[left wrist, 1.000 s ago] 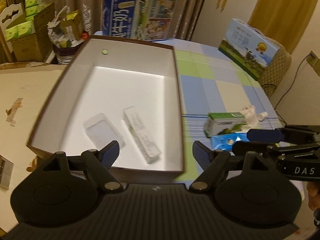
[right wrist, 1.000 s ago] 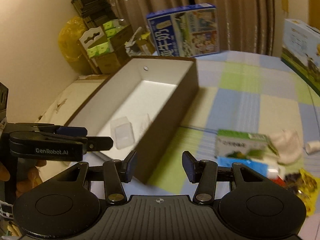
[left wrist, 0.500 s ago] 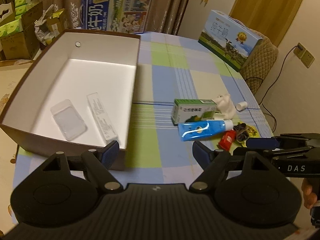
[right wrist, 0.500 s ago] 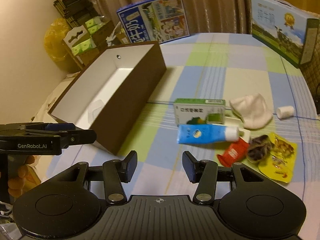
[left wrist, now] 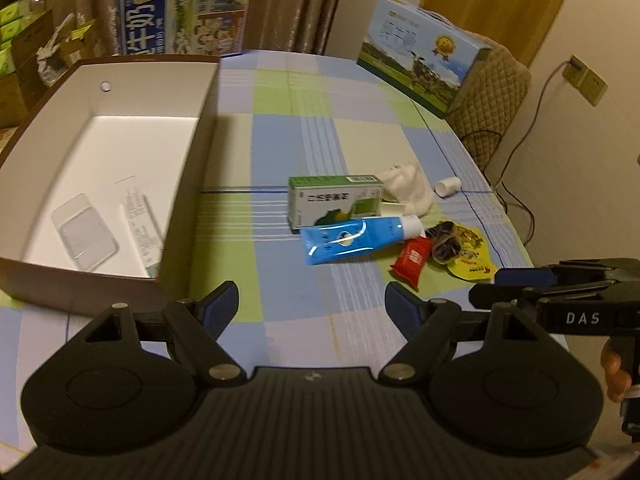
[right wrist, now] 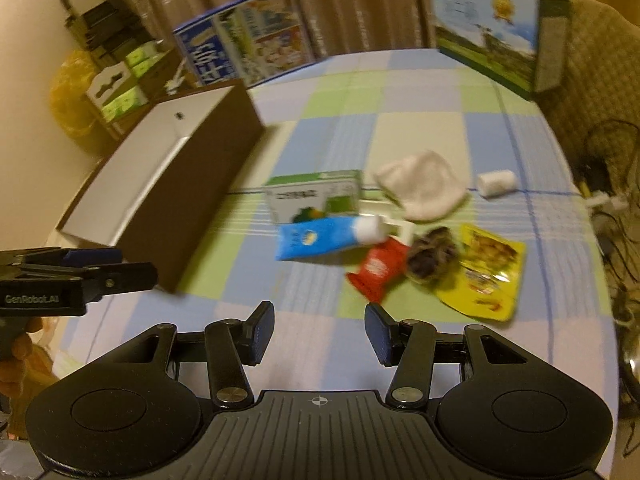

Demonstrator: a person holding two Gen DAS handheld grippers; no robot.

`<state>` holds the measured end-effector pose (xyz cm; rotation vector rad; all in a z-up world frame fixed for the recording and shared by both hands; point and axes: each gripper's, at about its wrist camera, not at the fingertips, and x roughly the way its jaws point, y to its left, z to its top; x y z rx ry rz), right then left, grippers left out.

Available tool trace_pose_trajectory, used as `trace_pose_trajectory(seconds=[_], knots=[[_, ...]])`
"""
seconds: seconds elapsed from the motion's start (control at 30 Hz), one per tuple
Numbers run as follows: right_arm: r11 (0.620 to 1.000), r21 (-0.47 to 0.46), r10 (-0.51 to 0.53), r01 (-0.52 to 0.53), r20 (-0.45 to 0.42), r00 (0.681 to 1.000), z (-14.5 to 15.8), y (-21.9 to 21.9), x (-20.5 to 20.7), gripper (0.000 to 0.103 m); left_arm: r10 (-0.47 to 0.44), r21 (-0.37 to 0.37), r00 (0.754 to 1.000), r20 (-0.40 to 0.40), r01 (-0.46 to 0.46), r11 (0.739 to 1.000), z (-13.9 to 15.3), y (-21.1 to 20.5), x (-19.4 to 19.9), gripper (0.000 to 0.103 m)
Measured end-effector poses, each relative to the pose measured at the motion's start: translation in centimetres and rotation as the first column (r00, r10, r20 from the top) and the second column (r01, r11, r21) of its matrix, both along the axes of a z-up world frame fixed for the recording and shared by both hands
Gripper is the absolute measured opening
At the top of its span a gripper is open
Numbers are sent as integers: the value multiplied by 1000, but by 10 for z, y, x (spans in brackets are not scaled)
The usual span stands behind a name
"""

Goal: Organize objects
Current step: 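Withdraw both tools from the box back toward the remaining items, then grasp the blue toothpaste tube by its cap end with the left tool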

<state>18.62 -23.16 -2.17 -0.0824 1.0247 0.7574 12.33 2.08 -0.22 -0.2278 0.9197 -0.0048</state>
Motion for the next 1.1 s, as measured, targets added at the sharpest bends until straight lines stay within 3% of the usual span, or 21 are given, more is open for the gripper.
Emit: trace_pose_trajectory(seconds=[0.47, 0.7, 0.87, 1.1], knots=[[980, 6, -198, 198, -10, 980, -19, -71, 45, 48, -87, 60, 996, 3, 86, 994, -18, -42, 30, 77], [967, -23, -254, 253, -33, 967, -33, -93, 61, 48, -151, 169, 989, -3, 149, 974, -45, -58, 54, 74], [955, -47, -296, 293, -55, 954, -42, -108, 68, 48, -247, 287, 969, -13, 240, 927, -68, -78, 75, 73], [935, -70, -352, 347, -75, 933, -49, -127, 76, 48, -397, 463, 917, -38, 368, 806, -101, -108, 100, 70]])
